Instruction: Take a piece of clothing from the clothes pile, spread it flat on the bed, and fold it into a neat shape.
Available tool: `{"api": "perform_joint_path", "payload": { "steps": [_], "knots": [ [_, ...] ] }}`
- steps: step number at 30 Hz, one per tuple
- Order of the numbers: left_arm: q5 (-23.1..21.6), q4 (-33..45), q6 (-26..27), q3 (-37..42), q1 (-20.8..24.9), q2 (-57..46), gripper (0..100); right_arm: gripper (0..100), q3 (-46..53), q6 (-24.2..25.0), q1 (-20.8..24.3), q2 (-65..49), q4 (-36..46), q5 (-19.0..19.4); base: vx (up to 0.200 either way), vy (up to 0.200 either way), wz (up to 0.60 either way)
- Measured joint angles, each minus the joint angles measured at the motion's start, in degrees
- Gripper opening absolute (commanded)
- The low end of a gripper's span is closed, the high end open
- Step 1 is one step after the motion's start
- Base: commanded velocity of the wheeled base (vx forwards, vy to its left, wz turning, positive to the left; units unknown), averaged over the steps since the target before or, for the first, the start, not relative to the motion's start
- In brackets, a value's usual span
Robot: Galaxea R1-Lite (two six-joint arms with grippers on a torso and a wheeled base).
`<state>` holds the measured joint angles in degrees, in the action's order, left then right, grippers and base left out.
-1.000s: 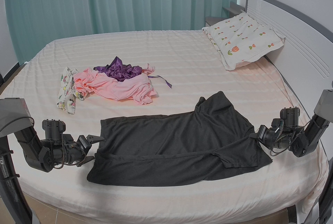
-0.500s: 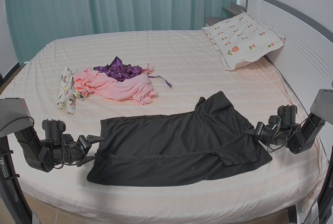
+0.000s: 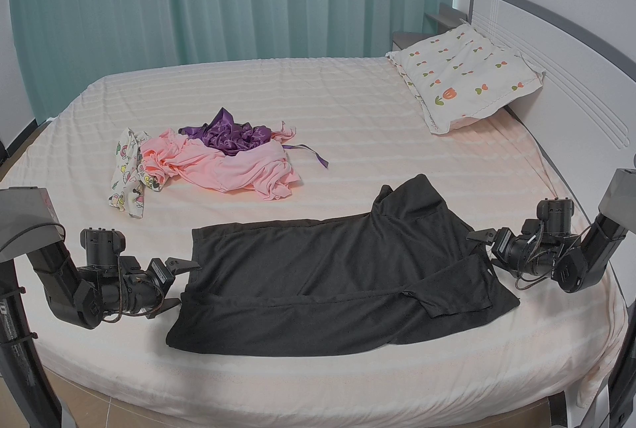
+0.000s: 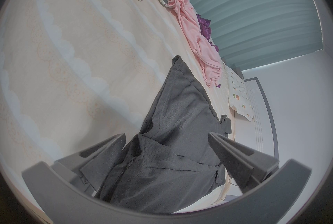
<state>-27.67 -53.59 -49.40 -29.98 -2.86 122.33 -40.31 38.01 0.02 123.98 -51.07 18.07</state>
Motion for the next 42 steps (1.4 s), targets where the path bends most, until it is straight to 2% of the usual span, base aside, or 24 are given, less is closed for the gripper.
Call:
{"api": "perform_joint_path", "payload": {
  "steps": [3, 8, 12, 17, 24, 34, 42],
  "knots": [
    [0.0, 0.0, 0.0, 0.0, 0.0, 0.0, 100, 100, 2.5, 3.4, 0.0, -2.1, 0.0, -1.6, 0.000, 0.000, 0.00],
    [0.0, 0.0, 0.0, 0.0, 0.0, 0.0, 100, 100, 8.1, 14.3, 2.8, -7.0, 0.0, -7.3, 0.000, 0.000, 0.00],
    [0.0, 0.0, -0.1, 0.0, 0.0, 0.0, 100, 100, 13.0, 21.8, 8.2, -10.5, 0.0, -13.5, 0.000, 0.000, 0.00],
    [0.0, 0.0, -0.1, 0.0, 0.0, 0.0, 100, 100, 17.5, 26.6, 12.8, -12.7, -0.1, -17.1, 0.000, 0.000, 0.00],
    [0.0, 0.0, -0.1, 0.0, 0.0, 0.0, 100, 100, 20.6, 29.2, 16.6, -13.8, -0.3, -17.7, 0.000, 0.000, 0.00],
    [0.0, 0.0, -0.1, 0.0, 0.0, 0.0, 100, 100, 19.7, 30.1, 22.3, -14.1, -0.4, -18.1, 0.000, 0.000, 0.00],
    [0.0, 0.0, -0.1, 0.0, 0.0, 0.0, 100, 100, 17.2, 30.0, 23.9, -11.9, -0.9, -18.3, 0.000, 0.000, 0.00]
  ]
}}
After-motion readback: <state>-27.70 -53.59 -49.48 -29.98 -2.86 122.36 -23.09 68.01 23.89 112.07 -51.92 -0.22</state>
